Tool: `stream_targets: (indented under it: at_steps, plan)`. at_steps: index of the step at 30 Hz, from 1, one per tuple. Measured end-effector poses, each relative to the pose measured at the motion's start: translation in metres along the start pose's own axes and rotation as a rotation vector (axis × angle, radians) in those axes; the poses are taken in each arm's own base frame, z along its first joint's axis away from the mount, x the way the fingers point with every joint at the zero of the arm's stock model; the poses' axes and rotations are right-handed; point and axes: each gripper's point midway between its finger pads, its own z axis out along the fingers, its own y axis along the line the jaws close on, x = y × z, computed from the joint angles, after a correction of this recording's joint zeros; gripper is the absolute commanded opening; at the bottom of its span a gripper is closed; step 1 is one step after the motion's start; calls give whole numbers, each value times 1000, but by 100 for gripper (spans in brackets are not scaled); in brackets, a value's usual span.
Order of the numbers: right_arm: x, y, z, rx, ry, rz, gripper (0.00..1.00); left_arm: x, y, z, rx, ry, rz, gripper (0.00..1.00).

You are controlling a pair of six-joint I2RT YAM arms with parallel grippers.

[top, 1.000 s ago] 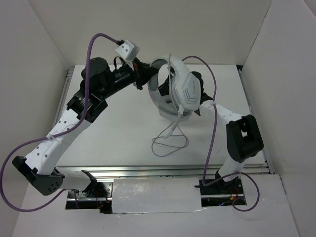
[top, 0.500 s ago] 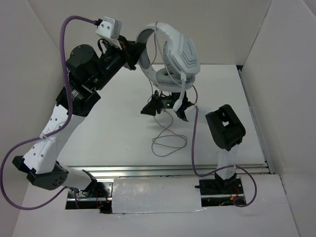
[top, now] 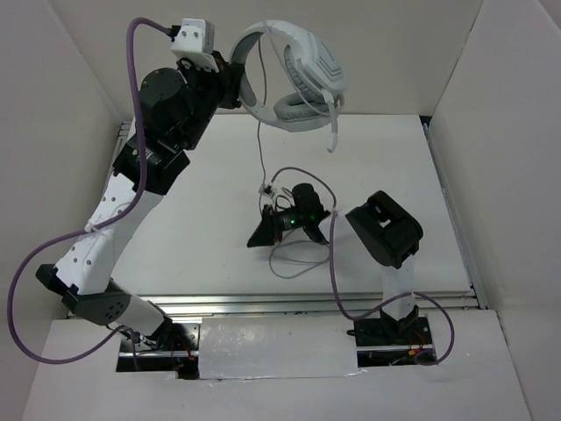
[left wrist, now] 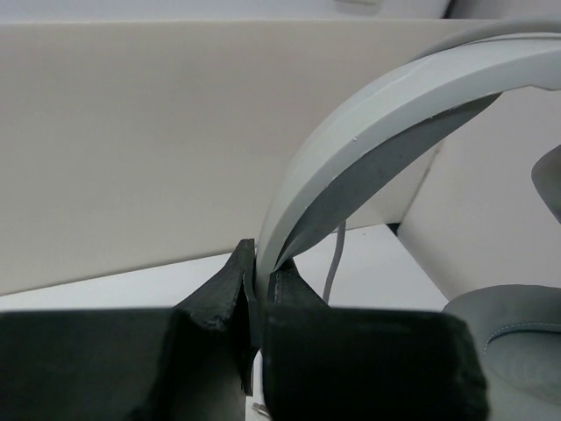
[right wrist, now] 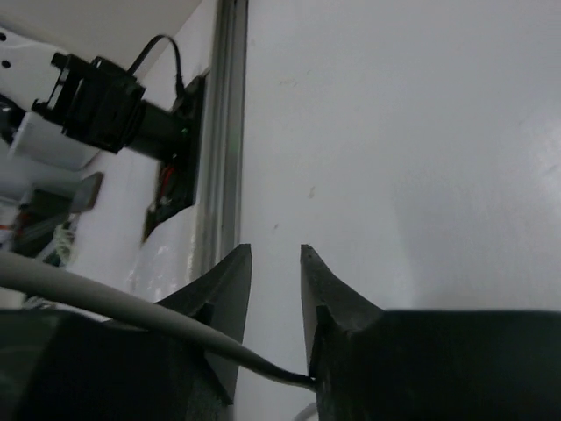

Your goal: Wrap the headphones

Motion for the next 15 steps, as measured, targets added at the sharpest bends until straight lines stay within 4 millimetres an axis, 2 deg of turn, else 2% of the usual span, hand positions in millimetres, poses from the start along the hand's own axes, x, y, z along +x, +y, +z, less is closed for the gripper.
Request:
stream_targets:
  at_steps: [2, 3, 5, 7, 11, 15]
  plan:
    - [27, 11, 1, -8, 39, 38, 21, 4, 11, 5, -56, 4, 8, 0]
    - [42, 18, -1, -9, 62, 62, 11, 7, 17, 8, -83, 7, 14, 0]
    - [63, 33, -7, -10, 92, 92, 2, 13, 33, 15, -148, 15, 33, 0]
    - [73, 49, -15, 2, 95, 103, 0, 20, 50, 24, -206, 26, 47, 0]
    - [67, 69, -32, 103, 37, 74, 0, 44, 102, 39, -343, 67, 57, 0]
    - [45, 83, -47, 272, -36, 15, 0, 76, 162, 44, -507, 129, 63, 0]
